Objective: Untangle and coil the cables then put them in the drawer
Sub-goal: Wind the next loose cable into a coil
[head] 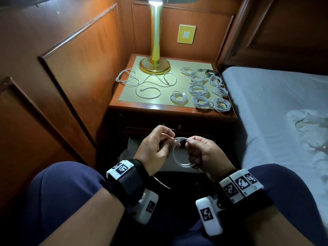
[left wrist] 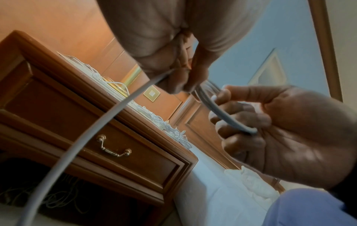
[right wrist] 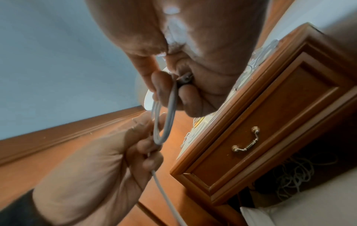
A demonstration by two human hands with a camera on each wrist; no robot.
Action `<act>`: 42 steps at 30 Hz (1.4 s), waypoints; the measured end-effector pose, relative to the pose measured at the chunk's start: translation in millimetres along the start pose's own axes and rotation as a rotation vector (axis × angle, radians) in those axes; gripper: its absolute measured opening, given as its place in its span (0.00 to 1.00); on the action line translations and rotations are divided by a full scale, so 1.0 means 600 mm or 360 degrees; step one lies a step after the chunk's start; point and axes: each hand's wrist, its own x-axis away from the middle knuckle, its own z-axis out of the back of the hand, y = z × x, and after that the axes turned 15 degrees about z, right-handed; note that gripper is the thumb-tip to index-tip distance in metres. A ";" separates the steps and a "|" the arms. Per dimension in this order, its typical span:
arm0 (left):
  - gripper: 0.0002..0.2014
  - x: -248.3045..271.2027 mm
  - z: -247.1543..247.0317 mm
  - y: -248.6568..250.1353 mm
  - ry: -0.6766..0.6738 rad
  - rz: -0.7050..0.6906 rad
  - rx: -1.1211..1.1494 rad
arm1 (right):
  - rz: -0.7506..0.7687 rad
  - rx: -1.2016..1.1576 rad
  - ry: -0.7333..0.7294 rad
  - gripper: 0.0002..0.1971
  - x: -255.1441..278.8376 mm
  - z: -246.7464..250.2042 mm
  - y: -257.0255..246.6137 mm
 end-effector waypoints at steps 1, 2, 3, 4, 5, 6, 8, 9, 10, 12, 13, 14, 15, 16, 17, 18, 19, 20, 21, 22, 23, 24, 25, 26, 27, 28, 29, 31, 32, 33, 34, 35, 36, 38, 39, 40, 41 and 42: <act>0.07 -0.002 0.006 -0.002 0.0016 -0.0005 0.0000 | -0.0014 -0.0074 0.0004 0.15 -0.001 -0.001 -0.002; 0.09 -0.005 0.010 -0.003 0.0060 -0.0042 -0.0035 | -0.0017 -0.0136 0.0008 0.16 -0.002 -0.001 -0.005; 0.09 -0.008 0.014 -0.005 0.0128 -0.0098 -0.0095 | -0.0022 -0.0203 0.0016 0.16 -0.001 0.000 -0.007; 0.08 -0.011 0.018 -0.005 0.0217 -0.0152 -0.0167 | -0.0025 -0.0274 0.0017 0.15 0.001 0.001 -0.009; 0.06 -0.013 0.020 -0.006 0.0303 -0.0174 -0.0224 | -0.0014 -0.0336 0.0005 0.14 0.002 0.002 -0.011; 0.04 -0.014 0.021 -0.006 0.0351 -0.0151 -0.0248 | 0.0008 -0.0387 -0.0014 0.12 0.003 0.002 -0.011; 0.02 -0.014 0.017 -0.006 0.0315 -0.0008 -0.0179 | 0.0062 -0.0461 -0.0052 0.09 0.003 0.001 -0.011; 0.03 -0.012 0.012 -0.007 0.0272 0.0077 -0.0128 | 0.0087 -0.0489 -0.0060 0.08 0.003 0.000 -0.011; 0.03 -0.009 0.007 -0.007 0.0246 0.0144 -0.0086 | 0.0111 -0.0507 -0.0060 0.08 0.003 -0.002 -0.010; 0.04 -0.006 -0.001 -0.009 0.0272 0.0222 -0.0039 | 0.0151 -0.0506 -0.0053 0.08 0.002 -0.004 -0.007; 0.05 -0.004 -0.003 -0.009 0.0304 0.0240 -0.0050 | 0.0162 -0.0499 -0.0052 0.08 0.002 -0.006 -0.006; 0.05 -0.004 -0.004 -0.009 0.0319 0.0254 -0.0063 | 0.0168 -0.0495 -0.0051 0.08 0.002 -0.006 -0.005; 0.05 -0.005 -0.005 -0.008 0.0290 0.0277 -0.0028 | 0.0170 -0.0497 -0.0049 0.08 0.001 -0.006 -0.003; 0.05 -0.006 -0.006 -0.008 0.0226 0.0309 0.0066 | 0.0172 -0.0499 -0.0046 0.08 0.001 -0.006 -0.002; 0.05 -0.007 -0.008 -0.007 0.0149 0.0344 0.0202 | 0.0181 -0.0500 -0.0045 0.08 0.001 -0.005 -0.001; 0.07 -0.007 -0.009 -0.003 0.0074 0.0380 0.0354 | 0.0193 -0.0499 -0.0043 0.08 0.000 -0.004 -0.001; 0.11 -0.006 -0.011 0.001 0.0000 0.0420 0.0513 | 0.0206 -0.0498 -0.0038 0.08 0.000 -0.003 0.000; 0.16 -0.006 -0.012 0.003 -0.0063 0.0458 0.0638 | 0.0221 -0.0502 -0.0033 0.08 0.000 -0.002 0.000; 0.21 -0.006 -0.013 0.004 -0.0118 0.0482 0.0715 | 0.0236 -0.0513 -0.0025 0.08 0.000 -0.002 0.000; 0.24 -0.005 -0.015 0.004 -0.0155 0.0475 0.0741 | 0.0249 -0.0528 -0.0016 0.08 0.000 -0.002 0.000; 0.25 -0.004 -0.017 0.004 -0.0178 0.0444 0.0735 | 0.0262 -0.0538 -0.0010 0.08 0.000 -0.003 0.001; 0.23 -0.003 -0.019 0.002 -0.0188 0.0400 0.0689 | 0.0272 -0.0538 -0.0008 0.08 0.000 -0.003 0.002; 0.21 -0.002 -0.021 -0.001 -0.0200 0.0348 0.0620 | 0.0280 -0.0535 -0.0010 0.08 0.000 -0.003 0.003; 0.18 -0.001 -0.023 -0.003 -0.0221 0.0297 0.0558 | 0.0287 -0.0534 -0.0012 0.08 0.001 -0.002 0.004; 0.15 0.000 -0.024 -0.004 -0.0240 0.0255 0.0531 | 0.0295 -0.0532 -0.0011 0.09 0.001 -0.001 0.004; 0.14 0.001 -0.024 -0.003 -0.0254 0.0227 0.0532 | 0.0302 -0.0524 -0.0005 0.08 0.002 -0.001 0.004; 0.13 0.000 -0.024 -0.003 -0.0258 0.0211 0.0548 | 0.0305 -0.0508 0.0003 0.08 0.002 0.000 0.004; 0.13 0.001 -0.020 0.003 -0.0262 0.0215 0.0642 | 0.0317 -0.0477 0.0023 0.08 0.002 0.000 0.002; 0.13 0.002 -0.018 0.007 -0.0274 0.0224 0.0725 | 0.0326 -0.0467 0.0039 0.08 0.002 0.002 0.003; 0.14 0.004 -0.017 0.012 -0.0292 0.0240 0.0829 | 0.0336 -0.0459 0.0059 0.08 0.001 0.002 0.004; 0.16 0.006 -0.015 0.019 -0.0328 0.0282 0.0961 | 0.0348 -0.0454 0.0080 0.08 -0.001 0.004 0.005; 0.20 0.009 -0.013 0.025 -0.0377 0.0347 0.1096 | 0.0361 -0.0453 0.0101 0.10 -0.002 0.004 0.006; 0.23 0.012 -0.010 0.032 -0.0440 0.0417 0.1218 | 0.0375 -0.0452 0.0119 0.11 -0.003 0.004 0.007; 0.27 0.017 -0.006 0.039 -0.0563 0.0526 0.1378 | 0.0403 -0.0453 0.0126 0.12 -0.004 0.001 0.009; 0.27 0.018 -0.004 0.040 -0.0594 0.0558 0.1419 | 0.0419 -0.0446 0.0117 0.11 -0.003 0.000 0.009; 0.27 0.019 -0.004 0.042 -0.0599 0.0574 0.1441 | 0.0438 -0.0425 0.0104 0.10 -0.003 -0.002 0.009; 0.27 0.017 -0.004 0.039 -0.0569 0.0584 0.1428 | 0.0460 -0.0390 0.0089 0.09 -0.002 -0.004 0.010; 0.27 0.015 -0.006 0.037 -0.0519 0.0575 0.1383 | 0.0485 -0.0351 0.0076 0.09 -0.002 -0.006 0.012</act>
